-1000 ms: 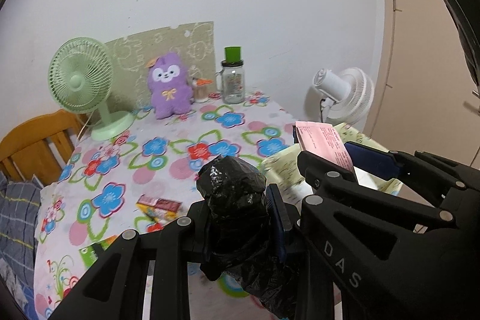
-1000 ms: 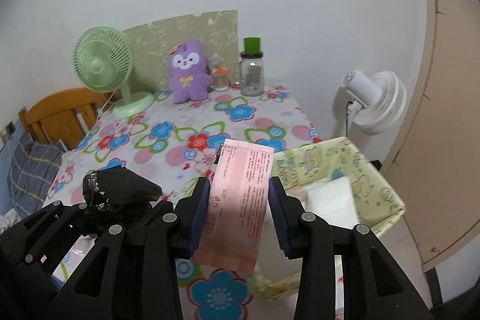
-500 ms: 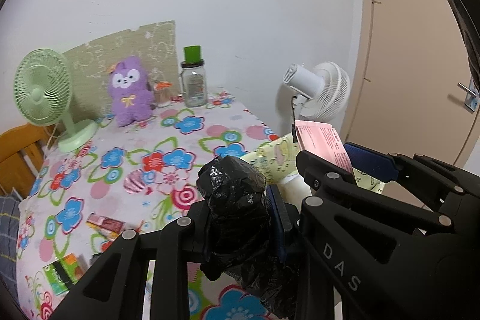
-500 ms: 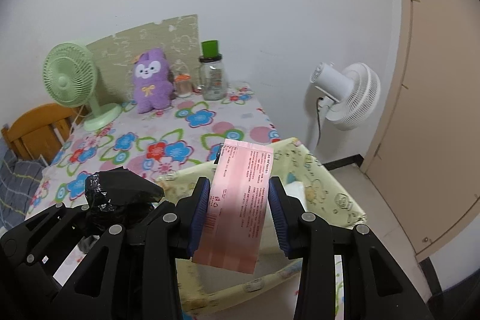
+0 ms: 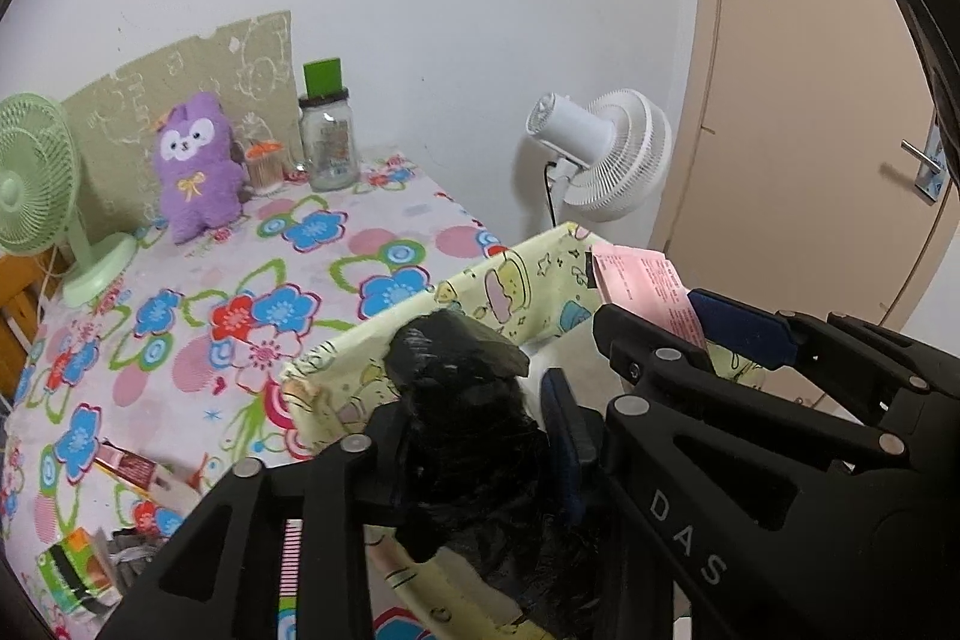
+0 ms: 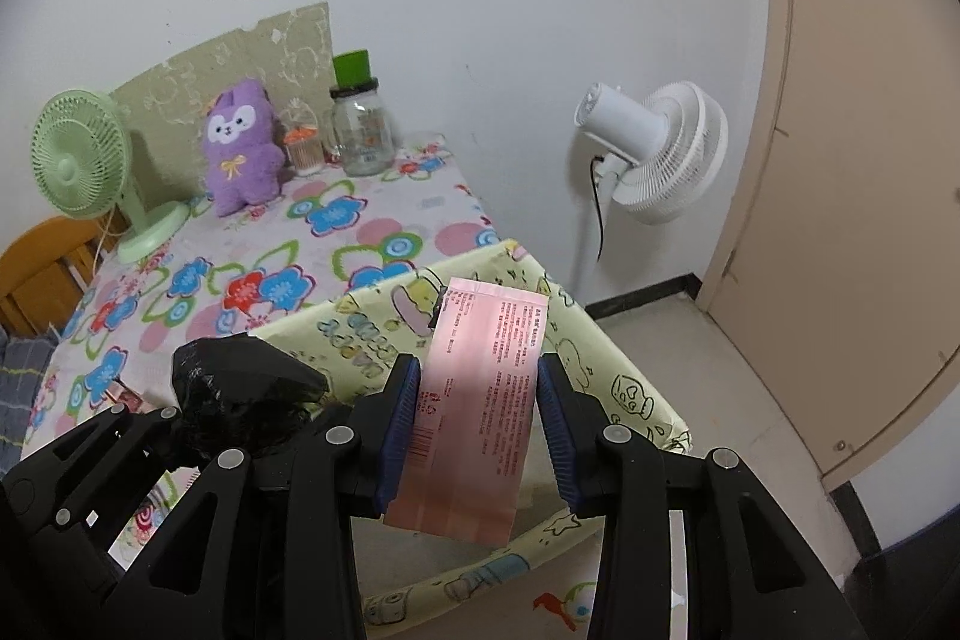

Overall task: Organize soft objects
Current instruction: 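Carry the pink packet with the right gripper while the left carries the umbrella over the box, then lower the umbrella and pink packet into the box and open both grippers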

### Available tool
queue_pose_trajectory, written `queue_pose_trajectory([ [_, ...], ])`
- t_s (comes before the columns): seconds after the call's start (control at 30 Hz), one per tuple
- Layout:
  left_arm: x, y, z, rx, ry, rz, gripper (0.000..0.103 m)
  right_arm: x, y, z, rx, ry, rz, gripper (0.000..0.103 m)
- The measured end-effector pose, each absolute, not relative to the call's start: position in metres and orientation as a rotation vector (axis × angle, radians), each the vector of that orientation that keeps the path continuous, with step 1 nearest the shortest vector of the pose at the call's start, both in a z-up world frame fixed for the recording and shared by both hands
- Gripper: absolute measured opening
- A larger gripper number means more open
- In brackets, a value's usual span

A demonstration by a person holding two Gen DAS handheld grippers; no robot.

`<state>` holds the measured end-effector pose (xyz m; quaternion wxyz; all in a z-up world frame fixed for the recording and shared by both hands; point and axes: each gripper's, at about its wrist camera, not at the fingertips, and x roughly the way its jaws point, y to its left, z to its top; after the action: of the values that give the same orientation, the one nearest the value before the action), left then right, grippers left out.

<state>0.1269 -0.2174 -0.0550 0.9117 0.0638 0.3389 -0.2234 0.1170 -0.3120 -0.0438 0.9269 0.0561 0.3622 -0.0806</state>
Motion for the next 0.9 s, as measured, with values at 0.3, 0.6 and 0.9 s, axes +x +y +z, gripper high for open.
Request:
queue_pose_trajectory([
  [0.3, 0.133, -0.222, -0.072, 0.145, 0.739, -0.453, 0.057, 0.125, -0.317, -0.063, 0.123, 0.798, -0.174, 0.045],
  [0.6, 0.13, -0.218, -0.072, 0.177, 0.725, -0.469, 0.059, 0.125, -0.31, -0.066, 0.122, 0.804, -0.166, 0.05],
  [0.9, 0.131, -0.2, -0.07, 0.186, 0.706, -0.444, 0.064, 0.126, -0.293, -0.062, 0.114, 0.803, -0.144, 0.053],
])
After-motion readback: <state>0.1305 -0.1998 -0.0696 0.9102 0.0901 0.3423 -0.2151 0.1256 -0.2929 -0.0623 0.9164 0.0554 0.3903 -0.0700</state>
